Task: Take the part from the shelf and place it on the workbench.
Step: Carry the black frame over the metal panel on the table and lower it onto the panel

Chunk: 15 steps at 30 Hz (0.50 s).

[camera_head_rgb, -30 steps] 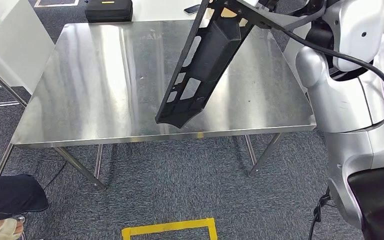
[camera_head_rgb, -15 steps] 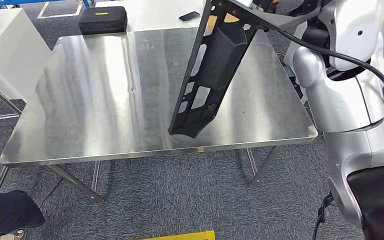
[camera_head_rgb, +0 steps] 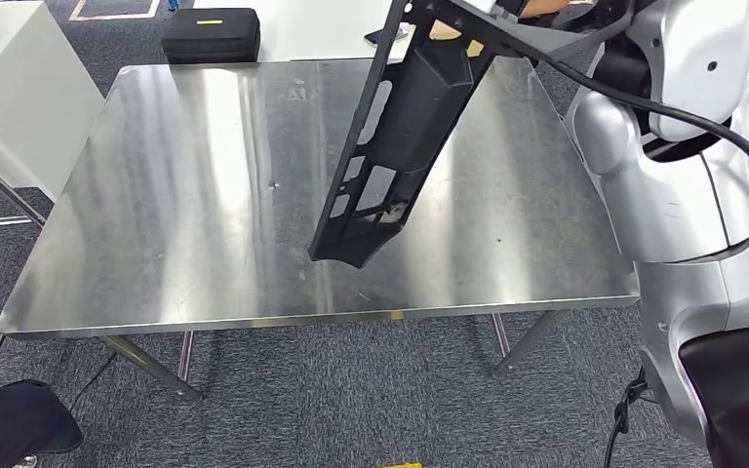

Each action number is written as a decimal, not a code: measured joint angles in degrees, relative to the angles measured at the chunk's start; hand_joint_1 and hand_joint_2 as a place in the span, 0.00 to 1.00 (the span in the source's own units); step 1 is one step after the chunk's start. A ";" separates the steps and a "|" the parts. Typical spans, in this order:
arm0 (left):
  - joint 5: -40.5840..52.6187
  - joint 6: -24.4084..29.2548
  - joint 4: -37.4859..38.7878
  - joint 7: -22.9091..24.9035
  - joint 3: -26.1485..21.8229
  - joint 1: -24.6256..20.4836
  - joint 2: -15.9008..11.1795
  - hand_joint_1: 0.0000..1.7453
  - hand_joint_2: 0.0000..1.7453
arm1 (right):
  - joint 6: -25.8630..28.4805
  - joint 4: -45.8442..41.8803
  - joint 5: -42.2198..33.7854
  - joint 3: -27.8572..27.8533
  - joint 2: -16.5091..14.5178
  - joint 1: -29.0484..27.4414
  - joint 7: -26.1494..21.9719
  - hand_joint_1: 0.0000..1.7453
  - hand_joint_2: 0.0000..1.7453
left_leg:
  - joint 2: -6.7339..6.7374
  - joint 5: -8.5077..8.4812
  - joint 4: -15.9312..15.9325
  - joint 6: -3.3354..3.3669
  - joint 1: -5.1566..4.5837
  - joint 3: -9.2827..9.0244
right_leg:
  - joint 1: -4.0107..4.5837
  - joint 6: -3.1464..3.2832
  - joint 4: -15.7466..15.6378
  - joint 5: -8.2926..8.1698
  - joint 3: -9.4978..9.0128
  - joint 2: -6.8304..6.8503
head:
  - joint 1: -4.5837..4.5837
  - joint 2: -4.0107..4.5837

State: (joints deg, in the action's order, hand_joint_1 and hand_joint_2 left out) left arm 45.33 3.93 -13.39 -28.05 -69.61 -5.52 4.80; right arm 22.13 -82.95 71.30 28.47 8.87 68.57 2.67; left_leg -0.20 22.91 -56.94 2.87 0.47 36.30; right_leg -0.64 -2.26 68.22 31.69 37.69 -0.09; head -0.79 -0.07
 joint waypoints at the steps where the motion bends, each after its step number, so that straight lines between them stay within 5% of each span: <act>1: 0.05 0.00 -0.01 0.00 0.06 -0.05 0.02 0.00 1.00 | 0.00 -0.06 0.00 -0.02 0.18 -0.14 0.02 1.00 1.00 | -0.10 0.42 0.00 0.24 -0.01 -0.38 | -0.08 -0.28 4.23 0.81 2.84 0.00 | 0.09 0.00; 2: 0.09 0.00 -0.01 0.01 0.08 -0.05 0.07 0.00 1.00 | 0.00 -0.07 0.00 -0.02 0.28 -0.32 0.02 1.00 1.00 | -0.22 0.80 -0.03 0.24 -0.01 -0.77 | -0.16 -0.81 5.41 0.25 4.30 0.01 | 0.14 0.00; 3: 0.13 -0.01 -0.01 0.01 0.09 -0.04 0.13 0.00 1.00 | 0.01 -0.08 0.00 -0.01 0.32 -0.35 0.02 1.00 1.00 | -0.32 1.12 -0.07 0.13 0.00 -1.17 | -0.24 -1.41 2.98 -1.50 3.72 0.02 | 0.16 0.00; 6: 0.20 -0.02 -0.01 0.01 0.15 -0.06 0.26 0.00 1.00 | 0.01 -0.21 0.00 -0.01 0.33 -0.16 0.02 1.00 1.00 | -0.54 2.10 -0.28 -0.41 -0.10 -2.25 | -0.23 -2.34 -7.23 -6.73 -0.44 0.07 | 0.23 0.00; 8: 0.22 -0.03 -0.01 0.01 0.26 -0.08 0.25 0.00 1.00 | 0.00 -0.28 0.00 -0.01 0.33 0.01 0.03 1.00 1.00 | -0.64 2.68 -0.47 -0.97 -0.32 -2.53 | -0.08 -1.57 -10.56 -8.00 -2.06 0.06 | 0.20 0.00; 12: 0.36 -0.14 -0.02 0.01 0.49 -0.05 0.20 0.00 1.00 | -0.01 -0.41 0.02 -0.02 0.66 0.31 0.05 1.00 1.00 | -0.44 3.99 -1.66 -2.02 -0.23 -2.12 | -0.30 0.46 -10.94 -7.74 -2.62 -0.06 | -0.11 0.00; 15: 0.42 -0.15 -0.03 -0.01 0.55 -0.04 0.21 0.00 1.00 | -0.04 -0.49 0.02 0.12 0.71 0.49 0.04 1.00 1.00 | -0.12 8.37 -10.94 -2.87 0.04 2.55 | -0.48 1.47 -11.02 -7.27 -3.28 -0.05 | -0.36 0.00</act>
State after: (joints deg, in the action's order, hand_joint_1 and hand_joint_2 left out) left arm 45.75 3.78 -13.42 -28.06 -69.06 -5.57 5.01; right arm 22.09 -83.44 71.31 28.59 9.58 69.06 2.71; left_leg -0.32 31.29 -67.89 0.00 0.51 38.85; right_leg -1.12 -0.79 57.20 24.42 34.42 -0.14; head -1.14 -0.07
